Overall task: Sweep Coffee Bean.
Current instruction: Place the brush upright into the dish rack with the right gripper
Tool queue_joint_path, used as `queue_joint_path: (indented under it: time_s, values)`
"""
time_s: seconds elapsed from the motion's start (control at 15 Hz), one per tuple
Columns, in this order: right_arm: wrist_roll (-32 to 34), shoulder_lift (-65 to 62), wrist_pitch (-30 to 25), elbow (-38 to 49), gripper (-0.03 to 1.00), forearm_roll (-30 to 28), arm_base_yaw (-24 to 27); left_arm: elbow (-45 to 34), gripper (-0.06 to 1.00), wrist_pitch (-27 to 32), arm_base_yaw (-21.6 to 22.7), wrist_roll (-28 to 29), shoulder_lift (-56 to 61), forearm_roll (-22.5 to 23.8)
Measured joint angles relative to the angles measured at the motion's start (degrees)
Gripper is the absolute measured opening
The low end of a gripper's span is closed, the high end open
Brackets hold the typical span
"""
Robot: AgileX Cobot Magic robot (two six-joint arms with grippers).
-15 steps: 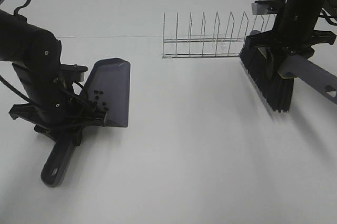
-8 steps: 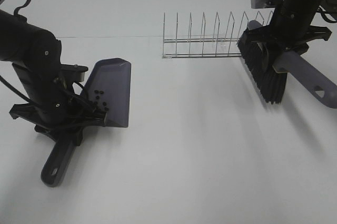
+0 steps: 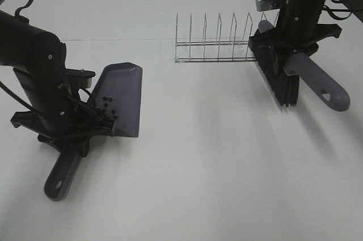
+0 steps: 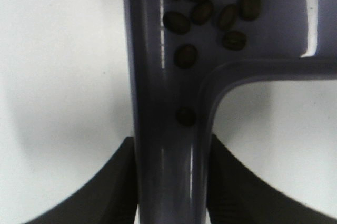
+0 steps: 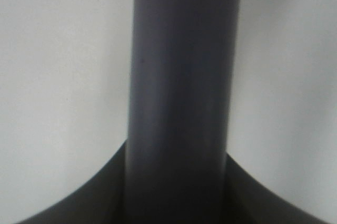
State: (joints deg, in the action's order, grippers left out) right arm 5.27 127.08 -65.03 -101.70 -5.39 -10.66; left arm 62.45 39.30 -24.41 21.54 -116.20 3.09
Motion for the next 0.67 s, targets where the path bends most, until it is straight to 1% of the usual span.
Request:
queue_joint_path:
  time_s: [0.07, 0.13, 0.2, 0.33, 0.47, 0.67]
  values:
    - [1.66, 0.74, -0.52, -1.89, 0.30, -2.29, -1.09, 0.00, 0.35, -0.06, 0.00, -0.17, 0.00, -0.11]
    - [2.06, 1.09, -1.32, -3.61, 0.30, -2.81, -1.55, 0.00, 0.35, -0.11, 0.00, -0.17, 0.00, -0.11]
    - [2.01, 2.41, -3.15, -7.62, 0.30, -3.78, -1.60, 0.00, 0.35, -0.11, 0.00, -0.17, 0.00, -0.11]
    - [1.89, 4.93, -4.70, -11.46, 0.30, -3.90, -1.55, 0.00, 0.35, -0.17, 0.00, -0.46, 0.00, -0.11]
    - [1.78, 7.79, -4.70, -14.44, 0.30, -3.78, -1.20, 0.00, 0.35, -0.17, 0.00, -0.57, 0.00, -0.11]
    - [1.03, 10.20, -4.87, -16.73, 0.30, -1.55, -0.11, 0.00, 0.35, -0.17, 0.00, -0.57, 0.00, -0.11]
